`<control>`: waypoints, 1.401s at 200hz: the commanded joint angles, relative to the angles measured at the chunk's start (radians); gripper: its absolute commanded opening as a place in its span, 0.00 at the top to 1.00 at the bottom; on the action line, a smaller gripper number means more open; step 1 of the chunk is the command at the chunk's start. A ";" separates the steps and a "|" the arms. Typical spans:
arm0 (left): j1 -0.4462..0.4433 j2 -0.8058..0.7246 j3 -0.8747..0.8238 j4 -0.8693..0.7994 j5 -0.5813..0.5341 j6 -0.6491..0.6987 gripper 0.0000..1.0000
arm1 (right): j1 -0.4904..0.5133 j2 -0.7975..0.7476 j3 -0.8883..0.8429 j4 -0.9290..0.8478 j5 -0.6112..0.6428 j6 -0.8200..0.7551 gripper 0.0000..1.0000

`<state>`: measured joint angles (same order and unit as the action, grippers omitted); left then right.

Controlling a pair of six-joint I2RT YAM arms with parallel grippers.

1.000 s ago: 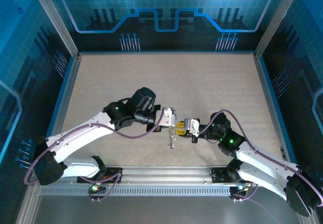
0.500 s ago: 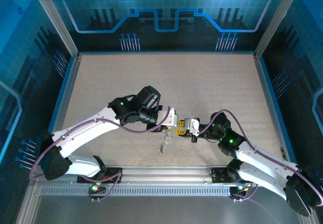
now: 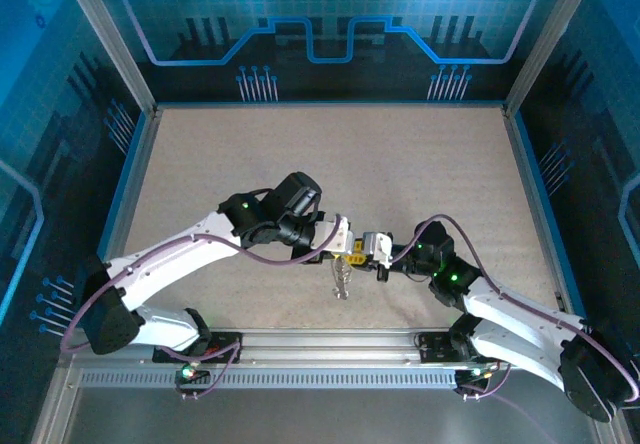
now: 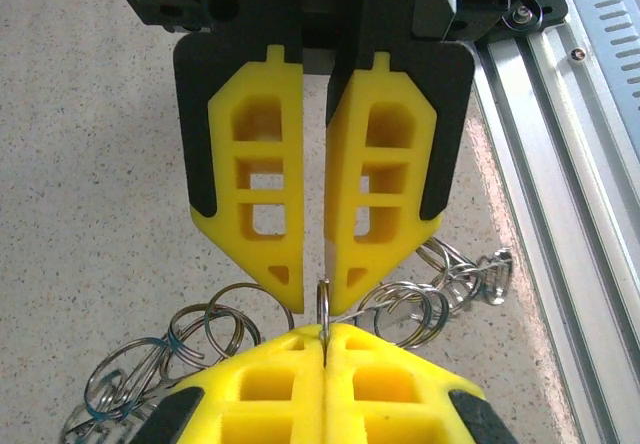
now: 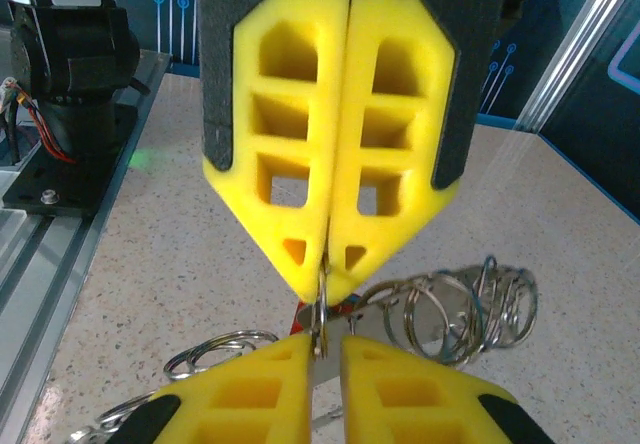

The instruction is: Put the keys on the keyring

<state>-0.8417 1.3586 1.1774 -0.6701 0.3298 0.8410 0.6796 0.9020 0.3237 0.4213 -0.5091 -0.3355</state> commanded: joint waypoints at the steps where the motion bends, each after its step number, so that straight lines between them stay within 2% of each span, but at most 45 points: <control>1: -0.010 0.014 0.037 0.008 0.052 0.006 1.00 | -0.003 -0.004 0.025 0.059 -0.018 0.021 0.85; 31: -0.011 0.017 0.034 0.018 0.046 0.003 1.00 | -0.003 -0.010 0.025 0.052 -0.022 0.021 0.86; 46: -0.010 0.016 0.033 0.026 0.042 -0.008 1.00 | -0.003 -0.008 0.026 0.051 -0.026 0.020 1.00; 58: -0.010 0.010 0.031 0.035 0.036 -0.017 1.00 | -0.003 -0.008 0.026 0.055 -0.028 0.021 1.00; 81: -0.005 -0.021 0.000 0.046 0.034 -0.013 0.95 | -0.006 -0.021 0.009 0.087 -0.007 0.036 1.00; 99: 0.017 -0.070 -0.069 0.066 0.060 0.003 0.82 | -0.016 -0.031 0.001 0.112 -0.015 0.057 1.00; 124: 0.050 -0.139 -0.167 0.176 0.095 -0.049 0.79 | -0.025 -0.037 -0.006 0.153 -0.038 0.087 1.00; 173: 0.071 -0.193 -0.266 0.392 0.131 -0.152 0.78 | -0.026 -0.030 -0.006 0.200 -0.076 0.111 1.00; 210: 0.090 -0.219 -0.304 0.489 0.169 -0.204 0.78 | -0.027 -0.025 -0.005 0.210 -0.078 0.113 1.00; 264: 0.092 -0.220 -0.321 0.523 0.178 -0.226 0.78 | -0.025 -0.020 -0.009 0.228 -0.075 0.121 1.00; 280: 0.090 -0.218 -0.321 0.522 0.194 -0.226 0.84 | -0.025 -0.021 -0.009 0.223 -0.073 0.121 1.00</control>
<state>-0.7563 1.1564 0.8665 -0.1894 0.4709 0.6312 0.6598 0.8837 0.3195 0.5930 -0.5610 -0.2276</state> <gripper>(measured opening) 0.205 0.048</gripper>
